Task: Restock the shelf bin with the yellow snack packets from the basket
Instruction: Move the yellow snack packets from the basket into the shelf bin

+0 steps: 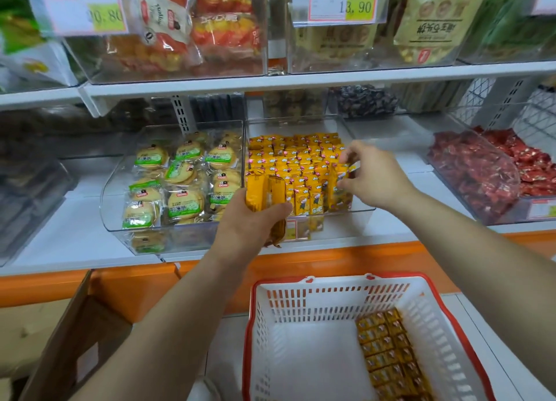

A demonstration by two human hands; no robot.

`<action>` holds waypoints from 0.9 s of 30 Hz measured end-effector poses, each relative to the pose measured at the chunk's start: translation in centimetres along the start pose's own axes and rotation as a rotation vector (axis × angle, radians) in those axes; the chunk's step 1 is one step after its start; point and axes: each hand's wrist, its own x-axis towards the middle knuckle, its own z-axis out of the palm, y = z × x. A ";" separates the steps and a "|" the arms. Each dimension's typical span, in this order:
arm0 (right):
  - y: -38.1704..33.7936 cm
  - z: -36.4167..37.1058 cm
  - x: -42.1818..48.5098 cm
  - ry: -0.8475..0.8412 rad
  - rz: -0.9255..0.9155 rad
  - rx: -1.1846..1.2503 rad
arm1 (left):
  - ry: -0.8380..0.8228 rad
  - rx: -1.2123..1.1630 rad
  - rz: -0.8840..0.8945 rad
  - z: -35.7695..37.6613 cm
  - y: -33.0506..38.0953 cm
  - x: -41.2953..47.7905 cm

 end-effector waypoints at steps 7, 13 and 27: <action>0.8 4.4 1.7 -0.056 0.107 -0.138 | -0.005 0.019 -0.006 -0.3 0.1 0.2; 2.7 5.9 2.0 -0.087 0.204 -0.026 | -0.003 0.025 -0.028 -0.2 0.0 0.1; -1.2 -1.1 -8.2 -0.240 0.189 0.632 | -0.128 0.066 -0.048 2.9 -0.6 -0.9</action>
